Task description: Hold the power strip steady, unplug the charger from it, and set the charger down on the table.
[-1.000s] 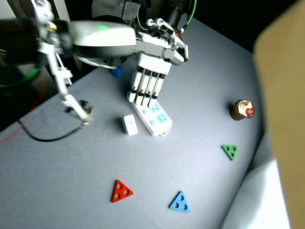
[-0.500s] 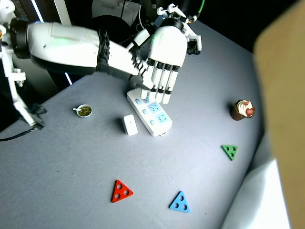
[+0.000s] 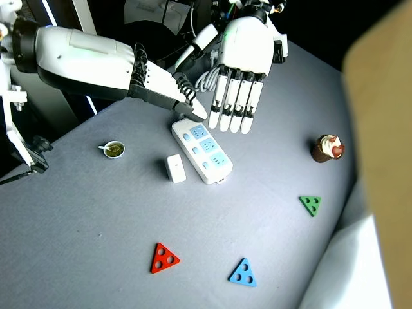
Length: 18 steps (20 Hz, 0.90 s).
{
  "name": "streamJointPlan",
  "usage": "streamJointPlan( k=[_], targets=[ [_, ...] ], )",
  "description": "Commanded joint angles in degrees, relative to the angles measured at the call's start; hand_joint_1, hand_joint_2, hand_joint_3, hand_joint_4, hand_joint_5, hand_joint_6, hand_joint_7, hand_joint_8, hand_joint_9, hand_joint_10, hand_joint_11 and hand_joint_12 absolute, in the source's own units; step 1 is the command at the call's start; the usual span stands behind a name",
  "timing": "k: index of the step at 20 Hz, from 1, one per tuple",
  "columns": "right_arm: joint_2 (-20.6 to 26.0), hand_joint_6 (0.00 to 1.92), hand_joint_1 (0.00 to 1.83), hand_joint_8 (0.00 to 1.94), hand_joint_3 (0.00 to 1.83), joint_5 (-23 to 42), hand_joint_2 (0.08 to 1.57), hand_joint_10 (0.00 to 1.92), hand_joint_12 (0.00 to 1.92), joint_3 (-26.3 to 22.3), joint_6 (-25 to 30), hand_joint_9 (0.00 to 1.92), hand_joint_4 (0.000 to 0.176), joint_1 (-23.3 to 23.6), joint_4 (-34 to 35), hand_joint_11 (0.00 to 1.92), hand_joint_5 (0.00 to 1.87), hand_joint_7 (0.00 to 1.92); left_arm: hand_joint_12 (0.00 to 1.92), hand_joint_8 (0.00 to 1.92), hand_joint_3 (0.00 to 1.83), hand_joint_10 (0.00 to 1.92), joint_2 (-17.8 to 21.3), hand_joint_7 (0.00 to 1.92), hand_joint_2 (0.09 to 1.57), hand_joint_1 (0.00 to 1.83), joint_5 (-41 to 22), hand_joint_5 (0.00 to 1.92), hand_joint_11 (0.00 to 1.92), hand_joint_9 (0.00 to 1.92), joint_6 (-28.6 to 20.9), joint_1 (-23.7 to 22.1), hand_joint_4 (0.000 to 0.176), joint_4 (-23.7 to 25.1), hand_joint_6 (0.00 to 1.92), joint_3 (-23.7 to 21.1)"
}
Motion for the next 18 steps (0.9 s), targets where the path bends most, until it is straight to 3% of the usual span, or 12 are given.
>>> streamJointPlan(
  k=[1,11,13,15,18],
  targets=[
    [0.7,0.01,0.15,0.0,0.0,5.55,0.99,0.0,0.16,0.05,-0.12,0.26,0.0,0.36,-0.04,0.21,0.35,0.31,0.01,0.01,0.0,0.01,0.51,0.27,1.02,0.0,-0.33,0.23,0.22,0.25,0.02,-1.19,0.0,-2.23,0.01,0.12],
    [0.7,0.0,0.21,0.01,0.0,5.5,0.98,0.01,0.16,0.11,1.93,0.28,0.0,0.18,-1.51,0.23,0.33,0.32,0.01,0.01,0.0,0.01,0.77,0.27,1.02,0.0,1.3,0.23,0.21,0.25,0.02,-3.38,0.0,-3.02,0.01,-1.71],
    [0.7,0.0,0.12,0.0,0.02,5.5,1.04,0.0,0.15,0.25,1.92,0.25,0.0,0.25,-2.36,0.2,0.27,0.28,0.01,0.0,0.0,0.0,1.04,0.25,1.02,0.0,0.64,0.21,0.21,0.24,0.0,-3.76,0.0,-3.15,0.0,-1.66],
    [0.7,0.01,0.23,0.01,0.01,5.46,1.04,0.01,0.17,0.23,1.92,0.29,0.0,0.32,-2.4,0.24,0.31,0.32,0.01,0.0,0.0,0.0,1.34,0.23,1.03,0.0,0.56,0.18,0.21,0.23,0.0,-4.15,0.0,-3.13,0.0,-1.71],
    [0.7,0.01,0.26,0.01,0.0,5.49,1.05,0.01,0.21,0.16,1.92,0.39,0.0,0.48,-1.98,0.29,0.42,0.44,0.0,0.0,0.01,0.0,1.6,0.2,1.06,0.0,0.56,0.12,0.17,0.2,0.0,-4.62,0.0,-3.11,0.0,-1.72]
  ],
)
